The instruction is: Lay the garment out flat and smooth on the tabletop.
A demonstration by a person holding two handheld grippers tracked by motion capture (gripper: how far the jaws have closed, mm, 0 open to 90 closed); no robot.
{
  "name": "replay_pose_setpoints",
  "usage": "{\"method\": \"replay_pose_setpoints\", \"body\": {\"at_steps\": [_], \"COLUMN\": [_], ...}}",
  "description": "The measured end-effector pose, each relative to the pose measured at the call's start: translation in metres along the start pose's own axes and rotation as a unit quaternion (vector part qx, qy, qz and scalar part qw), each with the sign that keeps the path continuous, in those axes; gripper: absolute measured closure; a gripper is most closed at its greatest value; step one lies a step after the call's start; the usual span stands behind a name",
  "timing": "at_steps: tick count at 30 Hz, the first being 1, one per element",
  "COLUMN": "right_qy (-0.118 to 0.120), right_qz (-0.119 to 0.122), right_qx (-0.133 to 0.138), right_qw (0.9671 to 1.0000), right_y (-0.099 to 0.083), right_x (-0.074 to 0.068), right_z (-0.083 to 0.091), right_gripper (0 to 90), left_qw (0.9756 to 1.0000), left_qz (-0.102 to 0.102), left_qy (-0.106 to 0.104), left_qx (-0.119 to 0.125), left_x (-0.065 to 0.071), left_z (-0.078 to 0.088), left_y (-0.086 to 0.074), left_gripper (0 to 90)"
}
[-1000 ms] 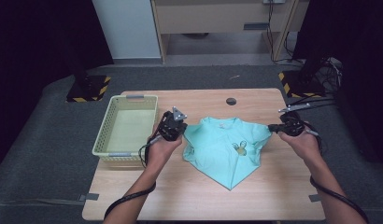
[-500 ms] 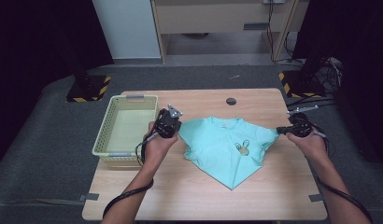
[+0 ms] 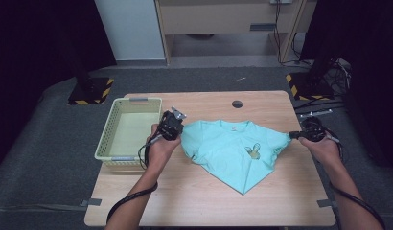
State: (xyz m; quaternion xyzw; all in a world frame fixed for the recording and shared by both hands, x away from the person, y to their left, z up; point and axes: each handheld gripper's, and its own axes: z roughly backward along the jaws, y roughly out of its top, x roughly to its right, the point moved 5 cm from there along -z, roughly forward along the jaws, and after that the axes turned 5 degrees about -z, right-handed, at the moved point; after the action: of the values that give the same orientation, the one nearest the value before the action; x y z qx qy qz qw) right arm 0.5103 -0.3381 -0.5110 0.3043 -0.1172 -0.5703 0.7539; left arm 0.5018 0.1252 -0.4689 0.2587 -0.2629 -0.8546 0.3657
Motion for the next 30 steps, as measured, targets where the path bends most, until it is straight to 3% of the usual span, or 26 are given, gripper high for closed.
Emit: {"method": "replay_pose_setpoints", "body": {"at_steps": [4,6,7,11,15,22,30], "right_qy": [-0.003,-0.014,-0.021,-0.027,-0.023,0.000,0.034], "right_qz": [-0.004,0.000,-0.004,-0.003,0.017,0.064,0.110], "right_qx": [0.001,0.007,0.013,0.019,0.019,0.011,0.002], "right_qw": [1.0000,0.9999,0.9997,0.9994,0.9994,0.9979,0.9933], "right_y": [0.001,0.002,0.002,0.003,0.001,-0.007,-0.025], "right_x": [0.002,0.005,0.006,0.008,-0.002,-0.036,-0.078], "right_z": [-0.001,0.000,0.001,0.009,0.015,0.013,0.005], "right_gripper": [86.7,81.1,75.9,72.6,70.0,65.5,65.5], "left_qw": [1.0000,0.9999,0.9999,0.9994,0.9995,0.9994,0.9964], "left_qz": [0.001,0.004,0.005,0.009,0.012,-0.004,-0.020], "left_qy": [0.003,0.006,0.015,0.035,0.027,-0.014,-0.076], "left_qx": [-0.004,-0.007,-0.005,0.003,0.012,0.031,0.032], "left_x": [-0.001,-0.002,-0.003,-0.007,0.000,0.037,0.088], "left_z": [-0.002,-0.004,-0.004,-0.001,0.002,0.001,-0.011], "left_y": [0.000,0.000,0.000,0.001,0.004,0.009,-0.006], "left_gripper": [88.7,88.2,85.5,66.1,61.2,55.6,52.7]}}
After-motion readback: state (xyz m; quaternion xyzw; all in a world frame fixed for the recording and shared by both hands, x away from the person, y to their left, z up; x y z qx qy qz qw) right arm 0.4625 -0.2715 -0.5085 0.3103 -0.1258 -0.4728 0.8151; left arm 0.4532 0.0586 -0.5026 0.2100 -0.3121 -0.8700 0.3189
